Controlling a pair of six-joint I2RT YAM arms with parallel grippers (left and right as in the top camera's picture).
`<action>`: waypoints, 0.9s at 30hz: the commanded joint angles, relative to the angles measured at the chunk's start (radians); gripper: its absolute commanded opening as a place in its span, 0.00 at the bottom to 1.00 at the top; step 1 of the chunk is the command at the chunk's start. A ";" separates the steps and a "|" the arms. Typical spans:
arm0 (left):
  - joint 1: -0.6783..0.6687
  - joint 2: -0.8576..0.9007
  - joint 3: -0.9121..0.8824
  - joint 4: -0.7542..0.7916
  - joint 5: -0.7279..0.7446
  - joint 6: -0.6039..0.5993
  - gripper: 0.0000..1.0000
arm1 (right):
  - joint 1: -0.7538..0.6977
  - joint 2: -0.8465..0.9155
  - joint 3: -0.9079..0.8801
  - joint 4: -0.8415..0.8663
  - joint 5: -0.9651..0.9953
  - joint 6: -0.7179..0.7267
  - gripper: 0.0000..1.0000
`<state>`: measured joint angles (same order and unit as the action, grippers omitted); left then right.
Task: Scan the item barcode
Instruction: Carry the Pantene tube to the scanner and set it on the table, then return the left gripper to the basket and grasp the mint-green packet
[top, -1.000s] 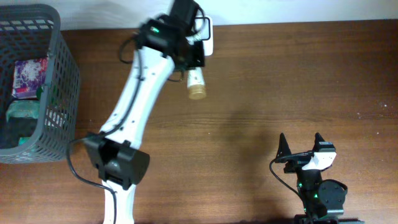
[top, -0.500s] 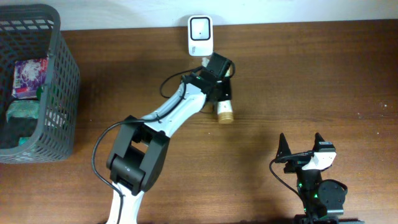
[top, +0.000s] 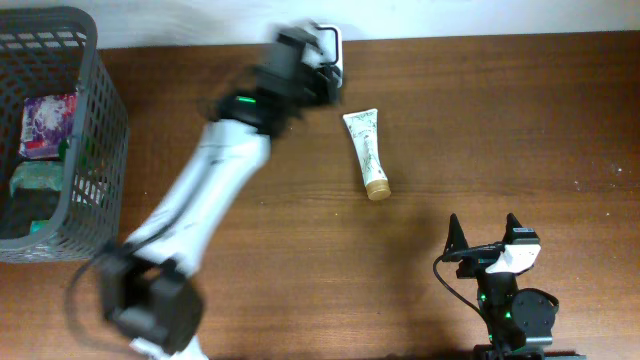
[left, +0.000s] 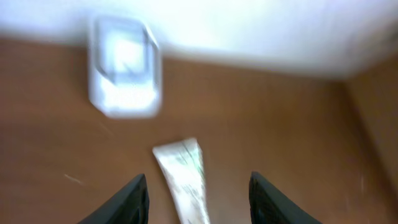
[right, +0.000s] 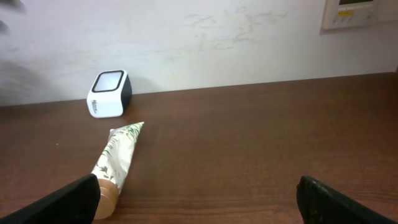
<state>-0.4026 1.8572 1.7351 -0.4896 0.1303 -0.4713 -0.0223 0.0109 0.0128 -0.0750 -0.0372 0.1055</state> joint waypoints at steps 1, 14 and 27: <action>0.242 -0.230 0.032 0.007 -0.003 0.069 0.57 | 0.008 -0.006 -0.007 -0.004 0.008 0.004 0.99; 0.990 -0.150 0.032 -0.274 -0.277 0.069 0.86 | 0.008 -0.006 -0.007 -0.004 0.008 0.004 0.99; 0.995 0.217 0.032 -0.297 -0.382 -0.124 0.77 | 0.008 -0.006 -0.007 -0.004 0.008 0.004 0.99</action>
<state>0.5903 2.0205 1.7653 -0.8089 -0.2256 -0.5499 -0.0223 0.0109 0.0128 -0.0750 -0.0372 0.1055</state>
